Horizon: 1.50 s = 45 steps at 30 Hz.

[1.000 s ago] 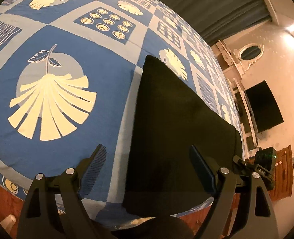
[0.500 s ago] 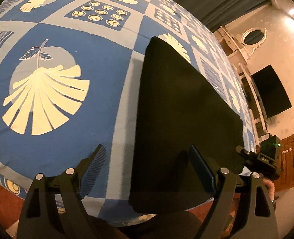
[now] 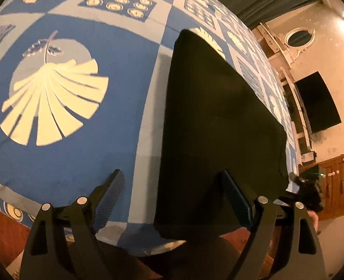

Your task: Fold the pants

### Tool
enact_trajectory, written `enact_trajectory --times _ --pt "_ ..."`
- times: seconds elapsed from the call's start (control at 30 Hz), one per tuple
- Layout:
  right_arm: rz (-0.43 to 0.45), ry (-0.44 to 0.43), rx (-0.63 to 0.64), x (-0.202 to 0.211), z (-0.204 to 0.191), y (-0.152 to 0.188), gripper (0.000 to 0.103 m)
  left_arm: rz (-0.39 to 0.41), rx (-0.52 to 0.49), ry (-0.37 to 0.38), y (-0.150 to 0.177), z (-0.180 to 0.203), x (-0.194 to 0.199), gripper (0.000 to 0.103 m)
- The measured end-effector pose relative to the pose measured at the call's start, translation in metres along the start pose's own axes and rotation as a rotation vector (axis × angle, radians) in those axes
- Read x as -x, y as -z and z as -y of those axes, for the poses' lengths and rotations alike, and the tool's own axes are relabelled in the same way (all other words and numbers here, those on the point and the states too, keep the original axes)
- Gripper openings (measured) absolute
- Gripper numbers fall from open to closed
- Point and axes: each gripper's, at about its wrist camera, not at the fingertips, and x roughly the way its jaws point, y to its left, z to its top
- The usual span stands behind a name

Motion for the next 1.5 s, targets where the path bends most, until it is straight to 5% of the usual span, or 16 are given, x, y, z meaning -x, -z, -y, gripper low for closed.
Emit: enact_trajectory --times 0.2,0.37,0.57,0.7,1.07,1.5 --pt "-0.025 -0.023 0.025 -0.011 -0.009 0.002 0.085 -0.047 0.041 0.094 0.003 -0.003 -0.009 0.084" --pt "-0.037 -0.088 -0.003 -0.011 -0.001 -0.001 0.085 -0.089 -0.025 0.138 0.007 0.013 -0.021 0.084" --pt "-0.063 -0.033 0.044 -0.017 -0.001 0.003 0.053 -0.046 -0.005 0.153 0.007 0.010 -0.028 0.086" --pt "-0.067 -0.038 0.048 -0.015 0.001 0.003 0.048 -0.016 -0.013 0.152 0.008 0.011 -0.026 0.085" --pt "-0.048 -0.055 0.091 -0.018 -0.001 0.005 0.045 0.002 -0.129 0.110 0.004 0.025 -0.015 0.037" --pt "-0.108 -0.080 0.184 -0.059 -0.034 0.004 0.044 0.044 -0.031 0.061 -0.004 -0.010 0.015 0.035"
